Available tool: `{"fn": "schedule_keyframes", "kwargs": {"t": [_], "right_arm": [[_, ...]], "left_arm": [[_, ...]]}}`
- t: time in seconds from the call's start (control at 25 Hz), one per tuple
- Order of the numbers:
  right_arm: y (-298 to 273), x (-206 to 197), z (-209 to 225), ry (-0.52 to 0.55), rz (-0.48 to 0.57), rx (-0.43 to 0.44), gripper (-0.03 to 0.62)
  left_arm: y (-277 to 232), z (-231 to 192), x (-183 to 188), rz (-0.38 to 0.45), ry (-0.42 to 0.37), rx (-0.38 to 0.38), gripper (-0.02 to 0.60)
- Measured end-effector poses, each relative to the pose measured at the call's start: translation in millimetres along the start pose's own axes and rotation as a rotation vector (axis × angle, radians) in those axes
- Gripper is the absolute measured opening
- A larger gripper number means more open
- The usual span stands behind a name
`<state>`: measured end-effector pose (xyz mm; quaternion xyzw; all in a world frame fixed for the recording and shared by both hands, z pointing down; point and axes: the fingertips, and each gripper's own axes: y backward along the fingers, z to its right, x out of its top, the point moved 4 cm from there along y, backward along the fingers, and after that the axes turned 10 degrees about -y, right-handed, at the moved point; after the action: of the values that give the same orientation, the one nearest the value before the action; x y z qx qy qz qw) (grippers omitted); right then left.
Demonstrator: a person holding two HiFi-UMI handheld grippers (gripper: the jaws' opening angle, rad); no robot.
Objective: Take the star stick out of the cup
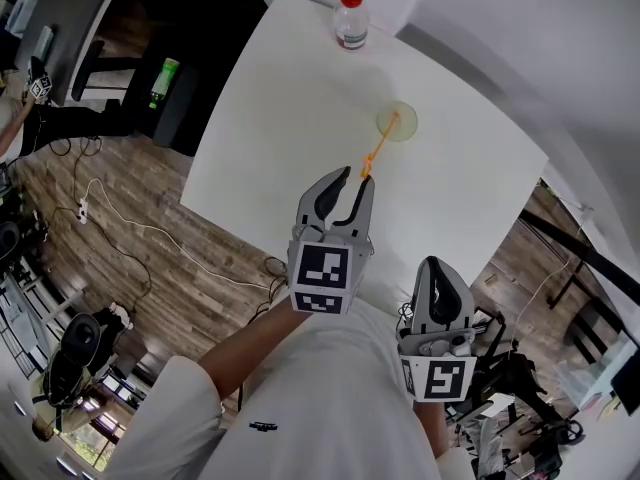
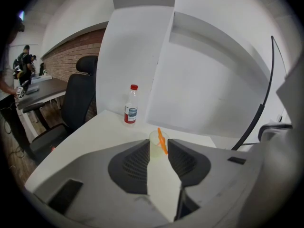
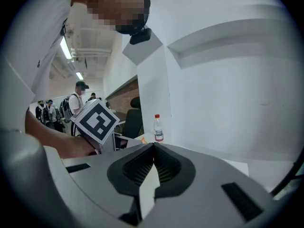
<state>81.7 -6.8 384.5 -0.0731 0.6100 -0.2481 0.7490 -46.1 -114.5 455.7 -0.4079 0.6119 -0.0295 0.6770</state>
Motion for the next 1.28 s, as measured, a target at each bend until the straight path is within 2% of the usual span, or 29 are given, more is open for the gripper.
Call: {"fn": "schedule_keyframes", "kwargs": {"t": [0.28,0.52,0.64,1.28], "right_arm": [[-0.7,-0.2,3.9,-0.003,0.004,-0.011,-0.002],[2.7,0.0,3.1,-0.006,0.007,-0.014,-0.002],[4.2,0.7,5.2,-0.006,0.008,-0.02,-0.002],[11.8,10.0,0.9,0.004,0.049,-0.016,-0.002]], "left_arm": [[-8.0,-1.8,1.1,-0.004,-0.05,0.008,0.117],[-10.7,-0.2,6.3,0.006,-0.056,0.011,0.115],[-11.7,-1.5,9.5,0.016,-0.076,0.043,0.028],[1.9,4.8,20.5,0.051,-0.106,0.028,0.025]]}}
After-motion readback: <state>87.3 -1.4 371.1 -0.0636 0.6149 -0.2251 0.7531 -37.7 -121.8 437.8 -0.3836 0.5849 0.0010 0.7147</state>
